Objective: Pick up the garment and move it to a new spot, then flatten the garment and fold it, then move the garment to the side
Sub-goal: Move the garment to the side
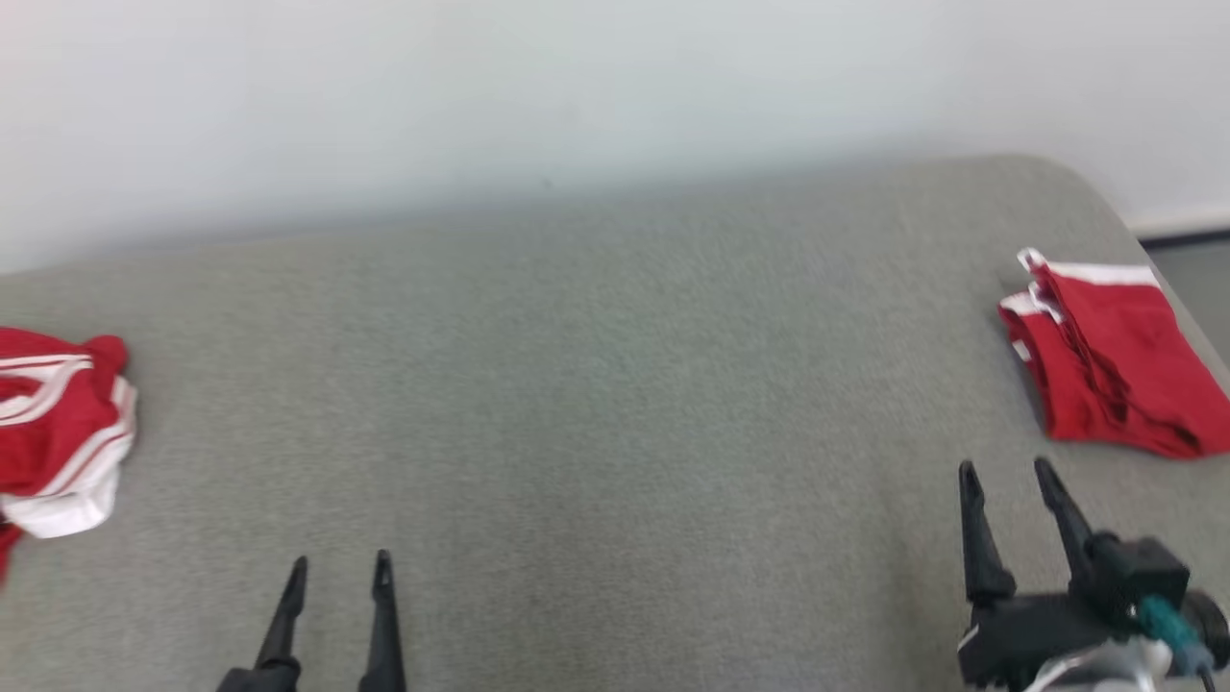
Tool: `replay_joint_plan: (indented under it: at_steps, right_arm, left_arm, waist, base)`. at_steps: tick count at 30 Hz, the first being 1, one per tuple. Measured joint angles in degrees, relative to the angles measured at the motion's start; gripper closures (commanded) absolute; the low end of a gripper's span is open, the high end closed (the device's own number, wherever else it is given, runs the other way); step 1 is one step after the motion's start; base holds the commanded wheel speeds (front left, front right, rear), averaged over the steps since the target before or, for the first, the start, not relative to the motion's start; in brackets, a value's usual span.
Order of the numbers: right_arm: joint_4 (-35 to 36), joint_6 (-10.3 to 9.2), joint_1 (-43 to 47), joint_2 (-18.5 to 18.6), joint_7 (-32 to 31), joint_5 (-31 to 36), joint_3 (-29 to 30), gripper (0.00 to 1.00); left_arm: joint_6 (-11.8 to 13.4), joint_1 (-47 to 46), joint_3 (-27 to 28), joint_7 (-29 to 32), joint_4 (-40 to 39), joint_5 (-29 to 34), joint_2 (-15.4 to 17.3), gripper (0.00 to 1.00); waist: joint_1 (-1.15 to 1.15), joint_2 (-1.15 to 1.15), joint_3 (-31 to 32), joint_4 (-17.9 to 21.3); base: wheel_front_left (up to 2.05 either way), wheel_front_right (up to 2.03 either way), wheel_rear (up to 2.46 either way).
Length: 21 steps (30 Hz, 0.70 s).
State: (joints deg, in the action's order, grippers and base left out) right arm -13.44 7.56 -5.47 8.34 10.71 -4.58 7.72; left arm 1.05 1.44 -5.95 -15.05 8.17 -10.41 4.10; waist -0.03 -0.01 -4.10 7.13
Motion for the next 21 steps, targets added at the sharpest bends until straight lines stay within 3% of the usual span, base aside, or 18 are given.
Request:
replay_joint_plan:
  at_steps: [9,21]
  right_arm:
    - [2.87,0.00,6.25,-3.86,0.99,-0.91,-0.30,0.00]
    - [0.97,0.00,8.39,-5.23,1.99,0.49,-0.36,0.00]
  left_arm:
    - [-0.37,1.86,5.27,0.00,1.57,-0.25,-0.70,0.00]
    - [-2.10,3.30,7.99,0.00,2.89,0.97,-1.00,0.00]
  waist:
    - [0.01,0.00,4.21,-4.58]
    - [0.03,0.01,5.61,-5.74]
  base:
    - [0.00,0.00,0.00]
    - [0.00,0.00,0.00]
